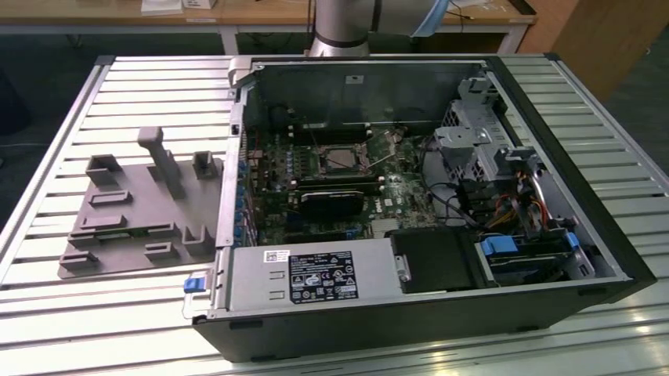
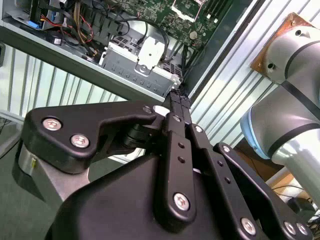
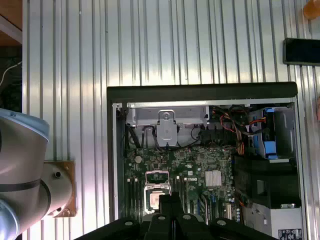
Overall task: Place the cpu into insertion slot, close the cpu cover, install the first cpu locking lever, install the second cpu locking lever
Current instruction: 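Close the cpu cover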
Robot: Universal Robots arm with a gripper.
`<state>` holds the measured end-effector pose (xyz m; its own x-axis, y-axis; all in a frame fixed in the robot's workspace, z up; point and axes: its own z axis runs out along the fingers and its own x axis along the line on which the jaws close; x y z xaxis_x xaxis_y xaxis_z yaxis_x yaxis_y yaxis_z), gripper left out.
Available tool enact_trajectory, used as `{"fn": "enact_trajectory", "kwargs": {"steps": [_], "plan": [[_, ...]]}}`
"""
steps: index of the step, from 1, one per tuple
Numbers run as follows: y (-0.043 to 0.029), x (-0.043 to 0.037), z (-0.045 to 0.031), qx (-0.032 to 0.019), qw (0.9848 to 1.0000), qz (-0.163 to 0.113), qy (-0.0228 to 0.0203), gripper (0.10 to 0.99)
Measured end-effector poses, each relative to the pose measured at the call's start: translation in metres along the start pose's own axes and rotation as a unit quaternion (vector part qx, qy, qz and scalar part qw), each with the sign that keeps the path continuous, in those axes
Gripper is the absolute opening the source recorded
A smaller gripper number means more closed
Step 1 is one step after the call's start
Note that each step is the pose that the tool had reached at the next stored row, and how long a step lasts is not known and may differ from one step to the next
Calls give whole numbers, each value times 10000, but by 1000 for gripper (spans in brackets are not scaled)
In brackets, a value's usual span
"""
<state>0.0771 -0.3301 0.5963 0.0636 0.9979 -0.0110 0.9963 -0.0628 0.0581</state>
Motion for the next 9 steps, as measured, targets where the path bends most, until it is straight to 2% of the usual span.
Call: {"fn": "enact_trajectory", "kwargs": {"steps": [9], "plan": [[-8, -17, 164, 0, 10000, 0, 0, 102]]}}
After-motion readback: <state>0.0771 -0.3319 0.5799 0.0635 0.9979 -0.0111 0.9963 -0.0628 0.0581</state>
